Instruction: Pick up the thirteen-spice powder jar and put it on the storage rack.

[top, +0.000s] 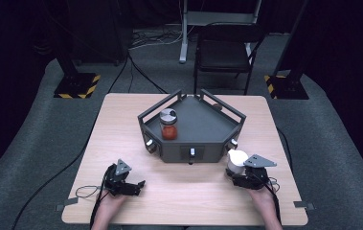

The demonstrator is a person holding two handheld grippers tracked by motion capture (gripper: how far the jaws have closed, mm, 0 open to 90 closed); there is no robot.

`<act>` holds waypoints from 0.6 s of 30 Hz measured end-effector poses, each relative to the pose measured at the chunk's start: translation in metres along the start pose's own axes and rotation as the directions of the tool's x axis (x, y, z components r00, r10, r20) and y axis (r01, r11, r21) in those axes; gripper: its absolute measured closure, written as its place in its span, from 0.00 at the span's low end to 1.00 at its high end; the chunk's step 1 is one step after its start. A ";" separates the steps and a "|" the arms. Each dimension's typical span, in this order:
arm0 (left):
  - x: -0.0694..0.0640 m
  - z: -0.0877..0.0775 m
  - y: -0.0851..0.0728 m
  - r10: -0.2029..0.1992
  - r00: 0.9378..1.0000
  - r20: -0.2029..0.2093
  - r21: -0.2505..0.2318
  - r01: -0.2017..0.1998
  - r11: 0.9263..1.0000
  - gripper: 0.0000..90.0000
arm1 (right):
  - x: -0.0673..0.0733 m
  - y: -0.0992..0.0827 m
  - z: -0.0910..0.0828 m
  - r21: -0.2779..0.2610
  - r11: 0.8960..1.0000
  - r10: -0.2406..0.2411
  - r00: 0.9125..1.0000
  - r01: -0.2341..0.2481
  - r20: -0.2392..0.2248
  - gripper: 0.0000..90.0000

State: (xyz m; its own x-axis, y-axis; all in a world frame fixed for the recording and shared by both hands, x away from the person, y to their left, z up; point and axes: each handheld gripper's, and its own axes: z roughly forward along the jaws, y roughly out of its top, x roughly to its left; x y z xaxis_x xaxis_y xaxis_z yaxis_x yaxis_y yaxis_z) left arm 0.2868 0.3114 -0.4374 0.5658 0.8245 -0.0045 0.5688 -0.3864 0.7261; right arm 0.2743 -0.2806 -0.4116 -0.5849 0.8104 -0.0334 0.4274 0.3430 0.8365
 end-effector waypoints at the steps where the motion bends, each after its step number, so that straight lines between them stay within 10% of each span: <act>1: 0.000 0.000 0.000 0.000 1.000 0.000 0.000 0.000 1.000 0.03 | 0.001 0.001 0.000 0.005 1.000 -0.001 1.000 0.001 0.004 0.33; 18: 0.000 0.000 0.000 0.000 1.000 0.000 0.000 0.000 1.000 0.03 | -0.004 0.011 -0.014 -0.023 1.000 0.006 1.000 -0.006 0.000 0.33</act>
State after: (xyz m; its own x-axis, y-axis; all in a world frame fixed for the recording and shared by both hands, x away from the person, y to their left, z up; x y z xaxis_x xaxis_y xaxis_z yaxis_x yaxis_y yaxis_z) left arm 0.2867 0.3113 -0.4374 0.5660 0.8244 -0.0047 0.5687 -0.3863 0.7262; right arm 0.2718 -0.2869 -0.3946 -0.5820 0.8127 -0.0286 0.4149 0.3270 0.8491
